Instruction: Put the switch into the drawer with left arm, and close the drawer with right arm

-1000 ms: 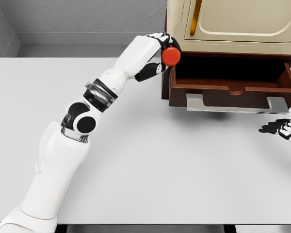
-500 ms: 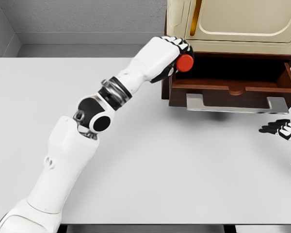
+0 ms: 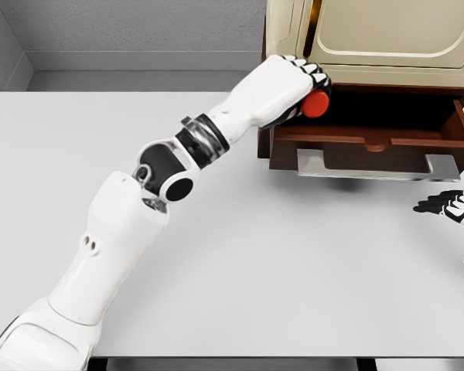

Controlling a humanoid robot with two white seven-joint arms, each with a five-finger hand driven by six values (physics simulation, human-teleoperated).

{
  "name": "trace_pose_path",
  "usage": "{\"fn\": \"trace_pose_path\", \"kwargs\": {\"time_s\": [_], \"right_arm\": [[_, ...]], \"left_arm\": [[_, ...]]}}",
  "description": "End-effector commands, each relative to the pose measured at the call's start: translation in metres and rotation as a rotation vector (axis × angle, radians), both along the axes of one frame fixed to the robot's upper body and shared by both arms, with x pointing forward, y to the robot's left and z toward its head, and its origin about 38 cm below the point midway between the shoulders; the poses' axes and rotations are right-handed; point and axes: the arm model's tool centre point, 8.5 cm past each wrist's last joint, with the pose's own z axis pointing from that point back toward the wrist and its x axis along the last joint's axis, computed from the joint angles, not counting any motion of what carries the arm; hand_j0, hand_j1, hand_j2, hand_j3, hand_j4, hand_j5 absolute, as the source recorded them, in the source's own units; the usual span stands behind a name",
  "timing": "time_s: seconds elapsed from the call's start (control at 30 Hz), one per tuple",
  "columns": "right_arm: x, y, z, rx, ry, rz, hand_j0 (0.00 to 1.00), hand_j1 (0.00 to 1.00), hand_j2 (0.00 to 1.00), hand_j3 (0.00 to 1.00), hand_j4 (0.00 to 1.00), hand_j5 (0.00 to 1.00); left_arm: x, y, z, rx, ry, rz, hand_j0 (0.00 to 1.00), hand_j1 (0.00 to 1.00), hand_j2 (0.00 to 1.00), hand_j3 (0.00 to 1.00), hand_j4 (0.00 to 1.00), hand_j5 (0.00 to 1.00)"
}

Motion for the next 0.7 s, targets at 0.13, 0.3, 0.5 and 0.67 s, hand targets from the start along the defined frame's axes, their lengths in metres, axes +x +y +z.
{"fn": "trace_pose_path", "kwargs": {"time_s": [0.13,0.3,0.5,0.67], "right_arm": [[0.0001,0.0002,0.0001,0.005,0.001,-0.002,0.98,0.98,0.98,0.98,0.98,0.98],[0.0001,0.0002,0.0001,0.005,0.001,-0.002,0.98,0.98,0.98,0.98,0.98,0.98],[0.0001,0.0002,0.0001,0.005,0.001,-0.002,0.98,0.98,0.98,0.98,0.98,0.98],[0.0,0.0002,-0.0002,0.007,0.001,-0.002,0.98,0.98,0.98,0.98,0.98,0.98]], "left_arm": [[-0.0007,-0.0031,-0.0028,0.005,0.007,-0.009,0.61,0.61,0.61,0.61,0.61,0.61],[-0.0022,-0.0056,-0.0042,0.01,0.008,-0.015,0.69,0.69,0.69,0.69,0.69,0.69],[-0.0031,-0.0066,-0.0042,0.011,0.007,-0.019,0.69,0.69,0.69,0.69,0.69,0.69],[-0.0029,-0.0065,-0.0042,0.011,0.007,-0.018,0.69,0.69,0.69,0.69,0.69,0.69]]}}
